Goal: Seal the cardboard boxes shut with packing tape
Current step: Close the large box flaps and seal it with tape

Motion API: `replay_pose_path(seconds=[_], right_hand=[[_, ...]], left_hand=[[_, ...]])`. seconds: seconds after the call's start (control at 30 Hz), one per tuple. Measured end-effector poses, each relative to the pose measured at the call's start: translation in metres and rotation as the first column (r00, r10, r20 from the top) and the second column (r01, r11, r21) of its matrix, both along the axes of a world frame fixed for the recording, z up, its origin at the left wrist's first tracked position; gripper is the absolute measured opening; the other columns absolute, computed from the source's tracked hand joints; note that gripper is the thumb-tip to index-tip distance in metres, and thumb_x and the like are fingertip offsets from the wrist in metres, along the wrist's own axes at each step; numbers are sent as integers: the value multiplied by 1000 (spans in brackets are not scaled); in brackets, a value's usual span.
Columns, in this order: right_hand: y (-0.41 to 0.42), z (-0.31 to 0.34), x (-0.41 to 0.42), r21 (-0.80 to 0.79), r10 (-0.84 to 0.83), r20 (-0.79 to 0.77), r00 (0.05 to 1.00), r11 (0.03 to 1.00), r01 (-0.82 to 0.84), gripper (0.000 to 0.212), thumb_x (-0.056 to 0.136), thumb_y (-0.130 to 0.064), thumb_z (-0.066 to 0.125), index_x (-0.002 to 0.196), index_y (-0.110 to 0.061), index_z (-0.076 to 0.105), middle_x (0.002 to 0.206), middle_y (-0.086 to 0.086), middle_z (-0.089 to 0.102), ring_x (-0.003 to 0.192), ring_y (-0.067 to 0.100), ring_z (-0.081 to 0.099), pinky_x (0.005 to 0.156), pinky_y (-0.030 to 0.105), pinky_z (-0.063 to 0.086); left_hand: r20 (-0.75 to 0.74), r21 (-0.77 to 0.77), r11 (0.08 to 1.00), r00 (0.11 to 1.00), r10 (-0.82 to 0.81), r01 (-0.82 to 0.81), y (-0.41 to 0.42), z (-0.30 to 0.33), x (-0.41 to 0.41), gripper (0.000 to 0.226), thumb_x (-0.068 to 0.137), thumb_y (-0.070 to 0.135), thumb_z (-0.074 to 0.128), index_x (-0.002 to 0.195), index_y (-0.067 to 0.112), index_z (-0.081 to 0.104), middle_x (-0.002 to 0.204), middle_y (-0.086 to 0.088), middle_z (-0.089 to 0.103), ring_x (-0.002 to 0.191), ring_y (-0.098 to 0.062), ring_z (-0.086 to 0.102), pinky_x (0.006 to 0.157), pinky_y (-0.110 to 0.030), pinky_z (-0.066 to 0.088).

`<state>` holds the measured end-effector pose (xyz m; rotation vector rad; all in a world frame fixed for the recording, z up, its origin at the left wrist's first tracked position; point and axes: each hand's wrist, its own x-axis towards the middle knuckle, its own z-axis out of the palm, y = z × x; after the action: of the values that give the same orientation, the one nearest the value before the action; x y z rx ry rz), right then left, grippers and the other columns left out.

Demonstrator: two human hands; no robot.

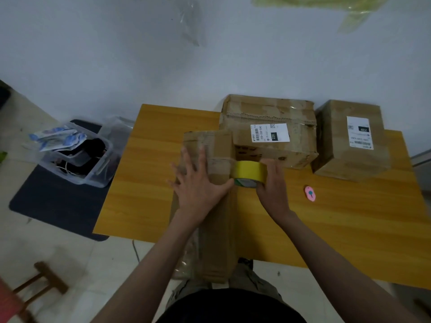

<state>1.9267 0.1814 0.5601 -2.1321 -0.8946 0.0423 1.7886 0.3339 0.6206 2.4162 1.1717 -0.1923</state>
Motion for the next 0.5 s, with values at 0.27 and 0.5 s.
replay_pose_path(seconds=[0.27,0.5], right_hand=[[52,11,-26,111,199,-489,849,980,-166,30,91,-26,61,112,-20,41,100,5,53,91,24,59,65,54,52],[52,9,-33,34,182,-359,916,983,-182,33,89,-31,61,112,-21,40,97,-4,46,88,22,53,67,46,49]], left_hand=[[262,-182,982,960,95,-48,74,-13,-51,115,59,86,56,157,50,10,168,5,5,151,-34,19,120,-60,21],[374,-577,814,907,196,62,92,-51,-47,94,65,71,67,149,58,27,158,7,29,139,-27,40,109,-53,45]])
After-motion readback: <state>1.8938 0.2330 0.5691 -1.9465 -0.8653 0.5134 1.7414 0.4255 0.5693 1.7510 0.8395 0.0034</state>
